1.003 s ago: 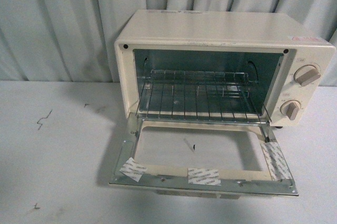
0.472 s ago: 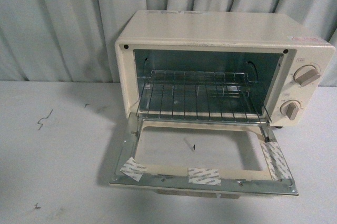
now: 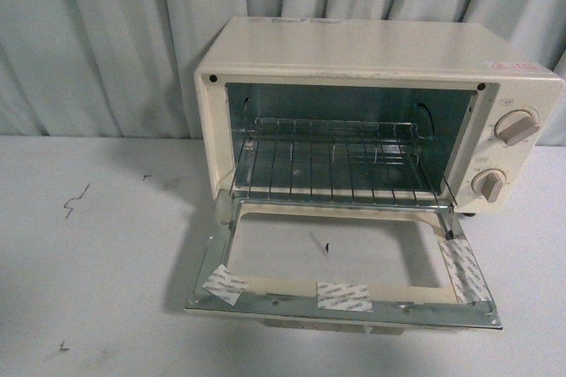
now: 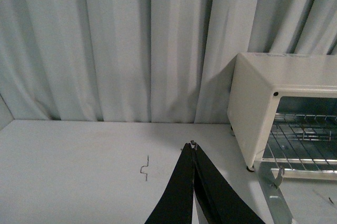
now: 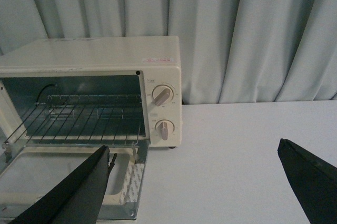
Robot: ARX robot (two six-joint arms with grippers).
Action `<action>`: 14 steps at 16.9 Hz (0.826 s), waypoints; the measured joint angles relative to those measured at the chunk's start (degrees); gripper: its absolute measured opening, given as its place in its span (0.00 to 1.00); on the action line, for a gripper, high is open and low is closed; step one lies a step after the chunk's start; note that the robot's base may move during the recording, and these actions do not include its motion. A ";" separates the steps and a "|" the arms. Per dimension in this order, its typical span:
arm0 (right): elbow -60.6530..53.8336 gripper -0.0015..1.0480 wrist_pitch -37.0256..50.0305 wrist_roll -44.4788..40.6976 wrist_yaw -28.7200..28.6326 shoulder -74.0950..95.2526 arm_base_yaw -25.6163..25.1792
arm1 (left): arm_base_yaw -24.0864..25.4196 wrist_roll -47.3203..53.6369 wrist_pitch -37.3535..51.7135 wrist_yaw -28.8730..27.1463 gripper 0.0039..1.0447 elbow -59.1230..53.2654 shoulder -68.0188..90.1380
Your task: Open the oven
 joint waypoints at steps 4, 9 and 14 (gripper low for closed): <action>0.00 0.94 0.00 0.00 0.00 0.00 0.00 | 0.00 0.00 -13.92 0.02 0.01 0.50 -11.78; 0.00 0.94 0.00 0.00 0.00 0.00 0.00 | 0.00 0.00 -20.68 0.02 0.01 0.50 -18.38; 0.00 0.94 -0.02 0.00 0.02 0.00 0.00 | 0.00 0.04 -34.64 -0.02 0.01 0.63 -29.86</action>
